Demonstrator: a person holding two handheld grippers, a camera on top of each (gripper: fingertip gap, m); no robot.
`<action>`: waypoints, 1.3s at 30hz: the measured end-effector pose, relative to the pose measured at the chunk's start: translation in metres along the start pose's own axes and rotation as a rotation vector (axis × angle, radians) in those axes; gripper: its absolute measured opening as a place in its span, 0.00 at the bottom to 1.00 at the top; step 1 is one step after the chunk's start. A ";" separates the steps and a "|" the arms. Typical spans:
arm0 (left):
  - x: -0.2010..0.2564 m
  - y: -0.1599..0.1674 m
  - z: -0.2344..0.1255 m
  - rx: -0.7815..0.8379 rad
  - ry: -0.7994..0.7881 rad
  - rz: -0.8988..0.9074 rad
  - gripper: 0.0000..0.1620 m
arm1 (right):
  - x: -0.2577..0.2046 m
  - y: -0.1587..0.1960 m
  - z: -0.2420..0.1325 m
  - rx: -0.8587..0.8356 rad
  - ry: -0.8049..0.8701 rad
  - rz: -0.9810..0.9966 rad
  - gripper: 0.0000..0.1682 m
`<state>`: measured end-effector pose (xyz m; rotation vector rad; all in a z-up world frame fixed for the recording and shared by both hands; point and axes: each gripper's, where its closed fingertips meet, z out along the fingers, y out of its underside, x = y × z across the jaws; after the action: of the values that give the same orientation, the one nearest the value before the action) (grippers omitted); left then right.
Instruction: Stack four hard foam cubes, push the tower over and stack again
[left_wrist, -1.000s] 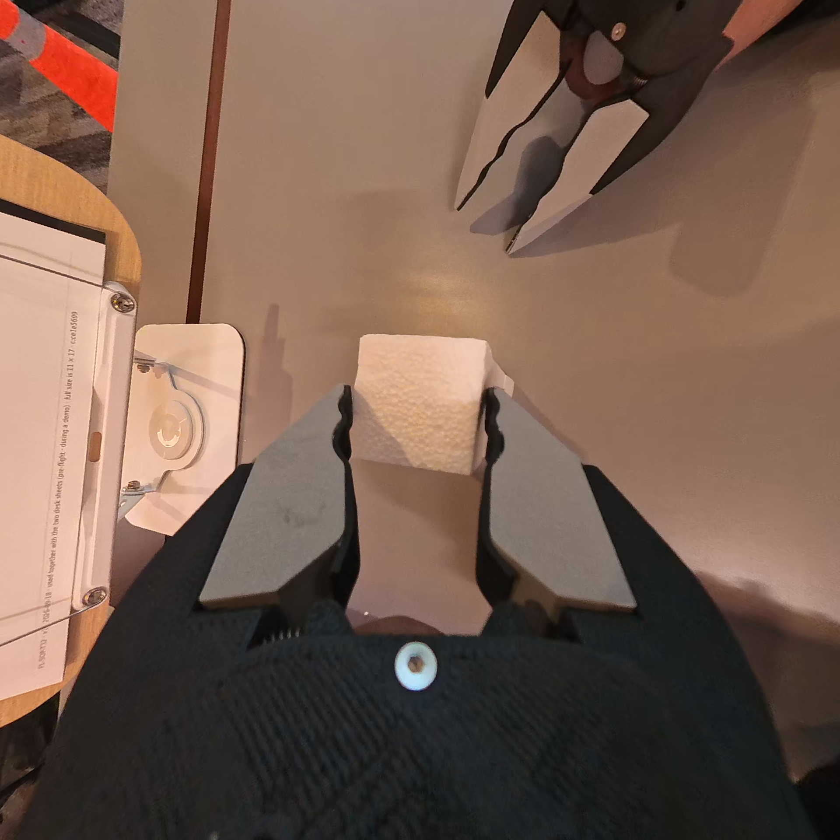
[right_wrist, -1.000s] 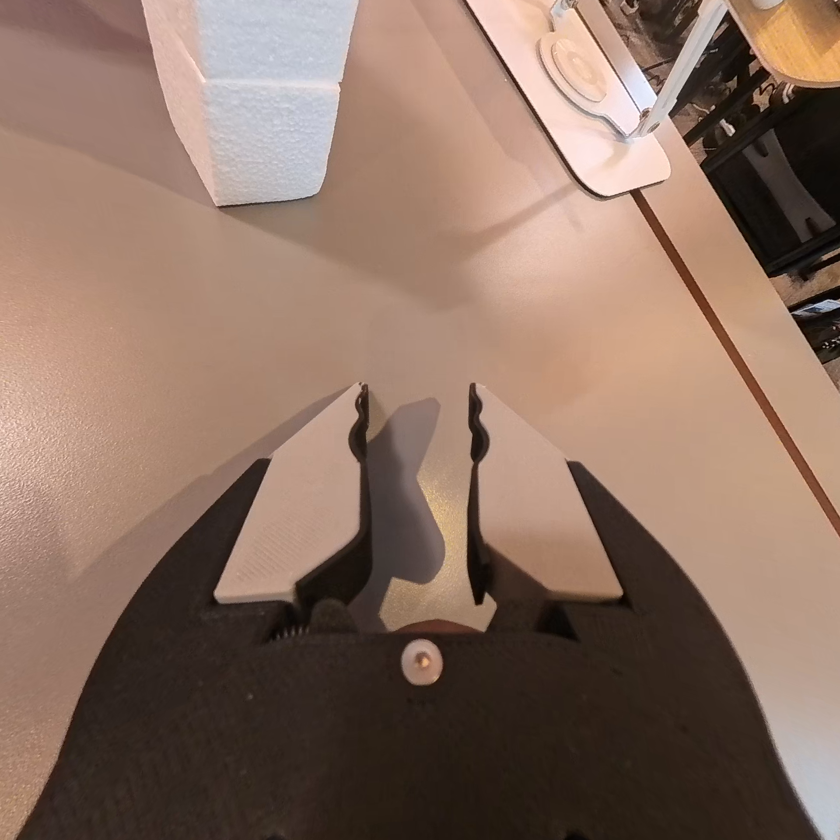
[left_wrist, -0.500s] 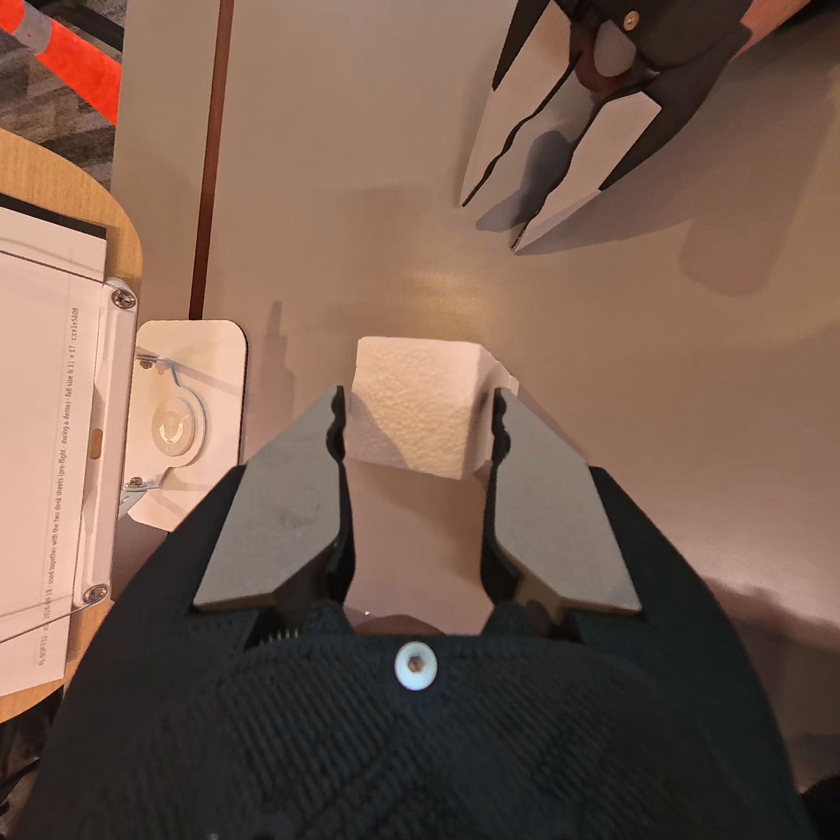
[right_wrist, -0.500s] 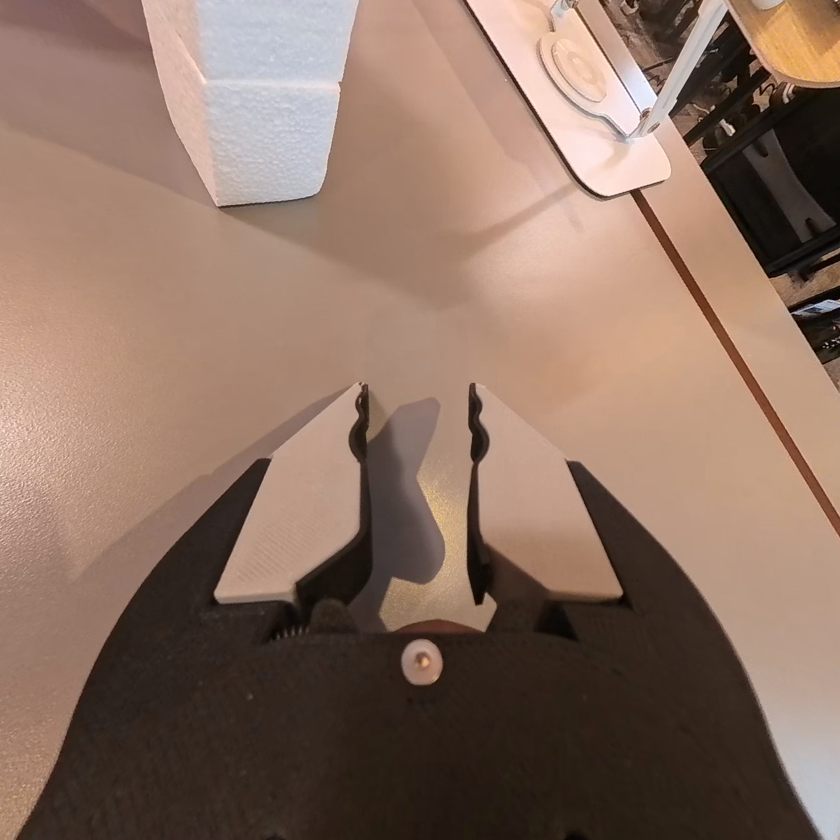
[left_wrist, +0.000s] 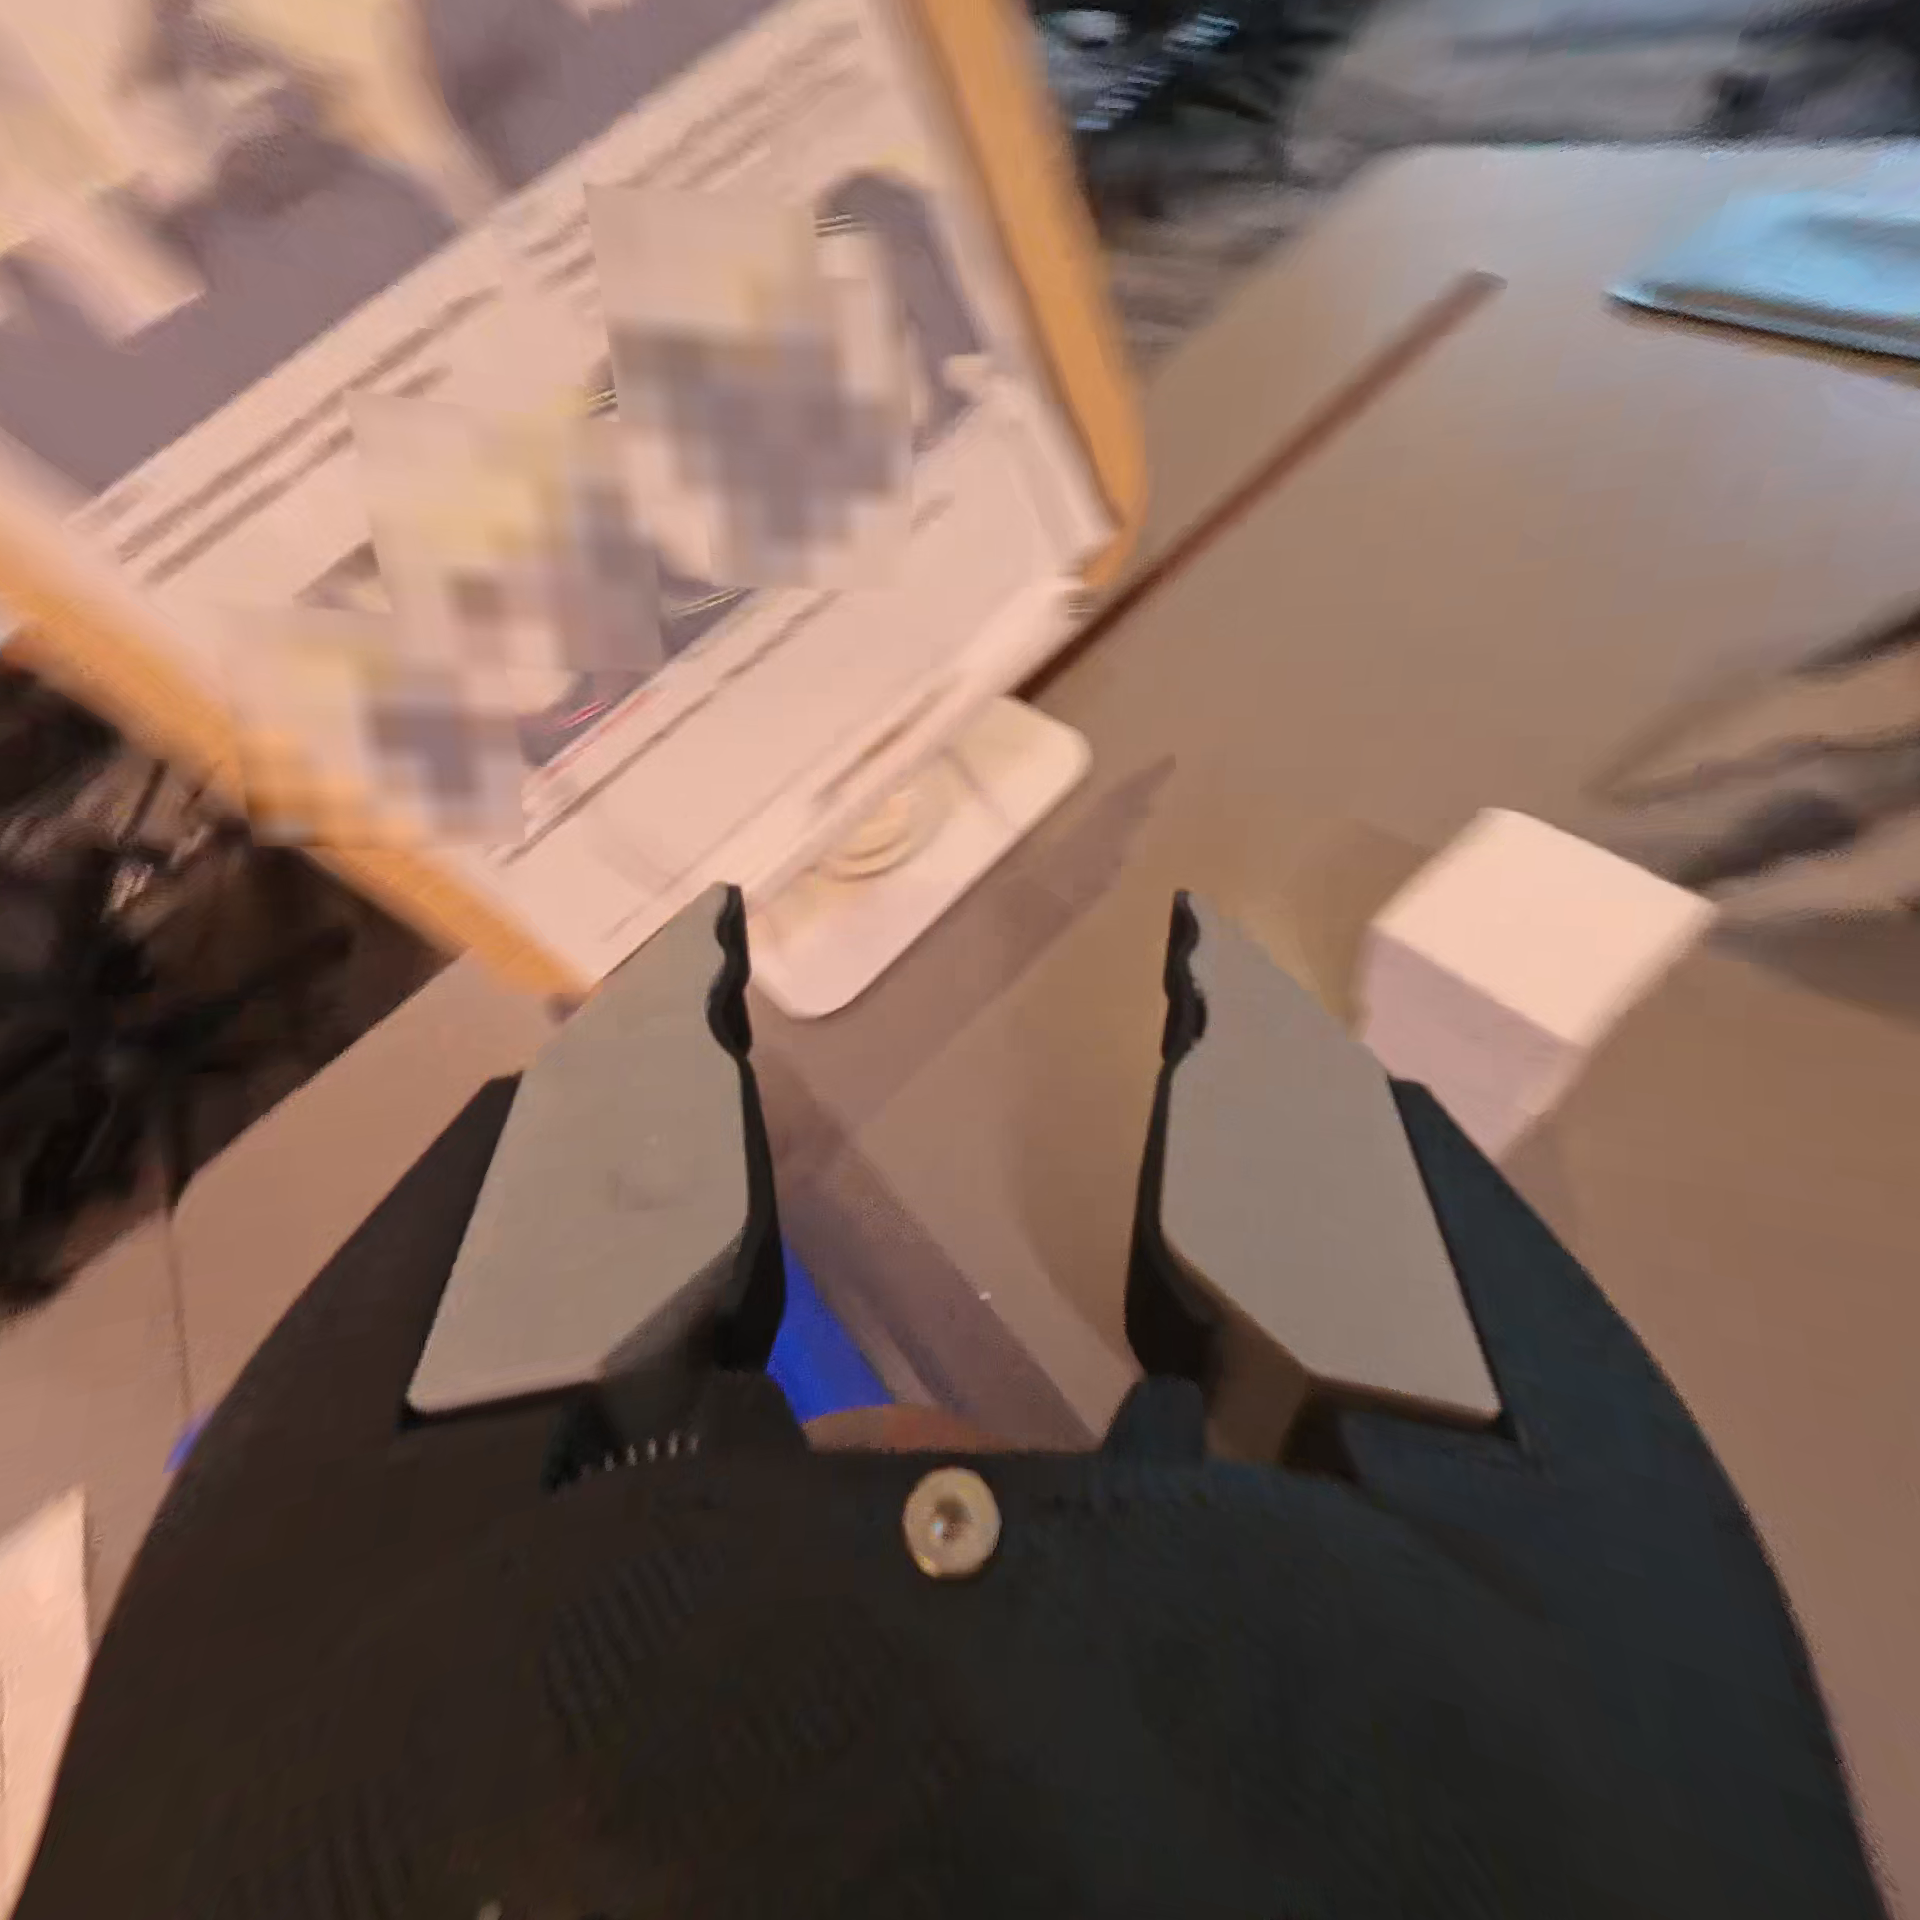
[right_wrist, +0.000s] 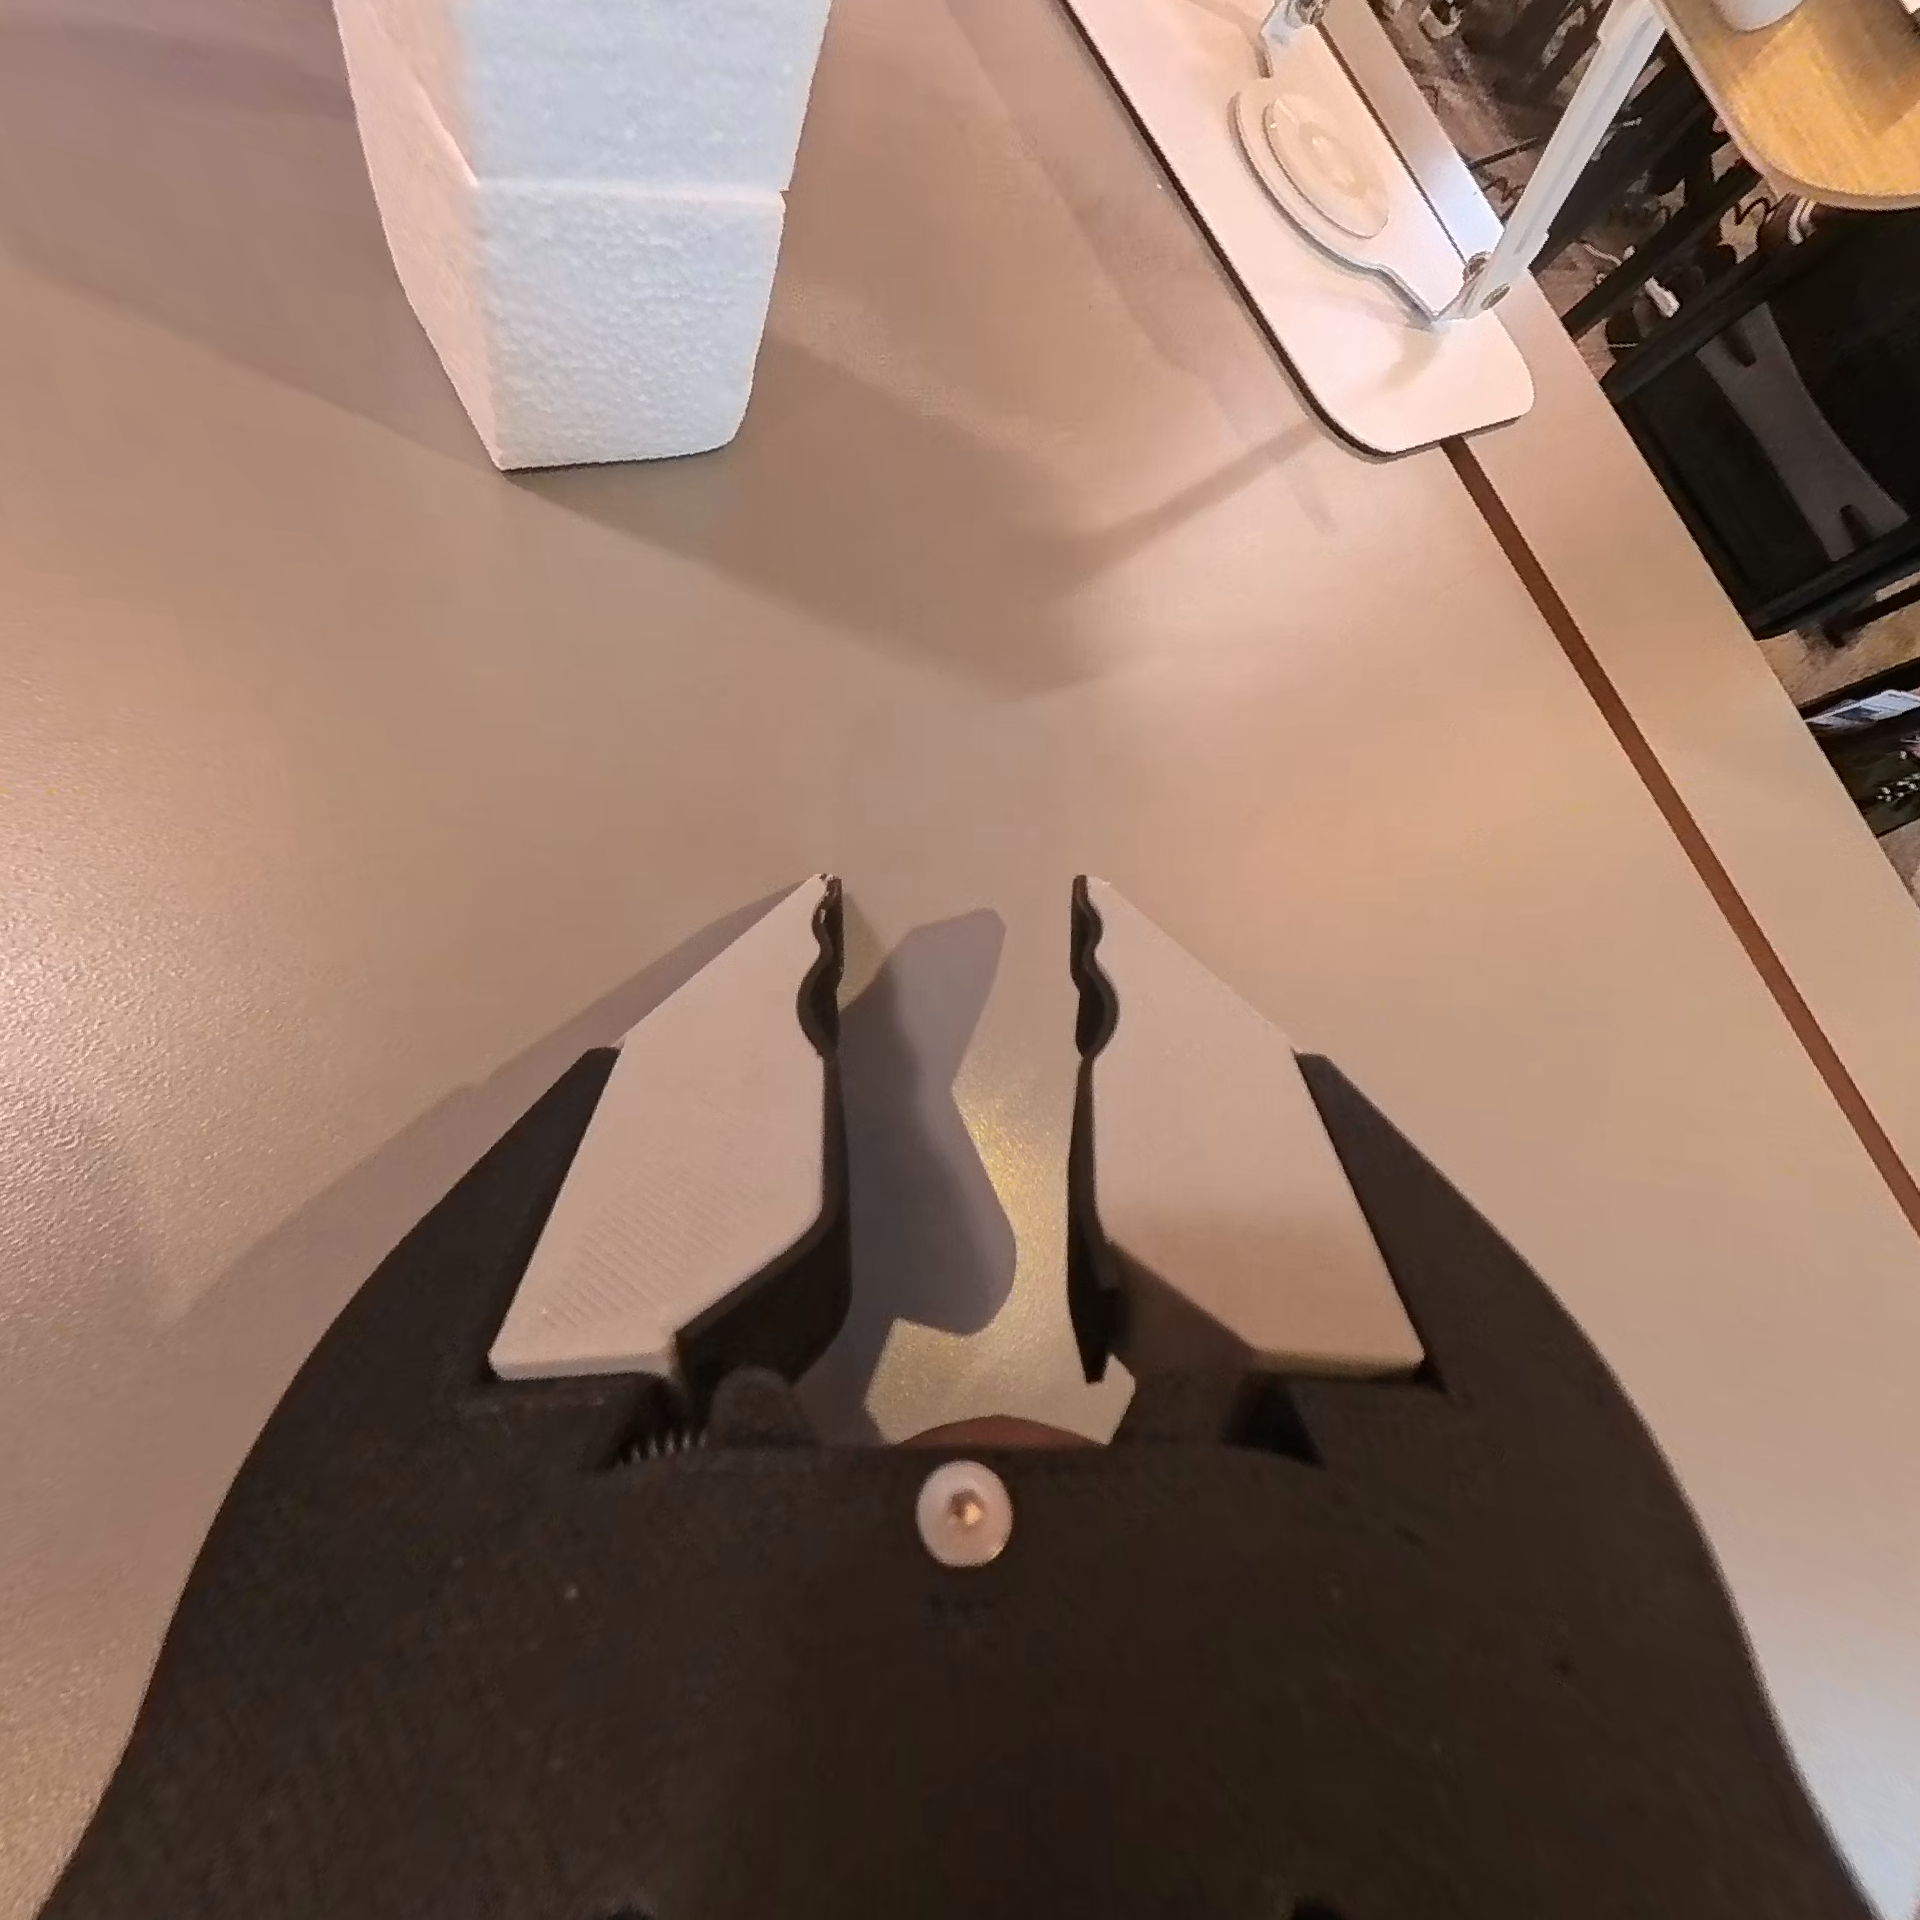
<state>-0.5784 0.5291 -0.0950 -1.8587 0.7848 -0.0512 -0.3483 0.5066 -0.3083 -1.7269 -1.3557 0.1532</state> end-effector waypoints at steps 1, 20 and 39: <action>-0.025 0.007 -0.005 -0.002 -0.080 -0.082 0.50 | 0.000 0.000 0.000 0.000 0.001 0.000 0.25; -0.148 0.236 0.036 -0.454 -0.467 -0.717 0.56 | 0.001 0.001 0.001 -0.003 0.007 0.004 0.24; -0.127 0.241 0.063 -0.450 -0.280 -0.781 0.48 | 0.001 0.000 0.001 -0.003 0.007 0.002 0.24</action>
<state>-0.7716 0.5965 -0.2856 -2.4354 -0.1753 -0.1123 -0.3479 0.5080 -0.3086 -1.7298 -1.3501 0.1463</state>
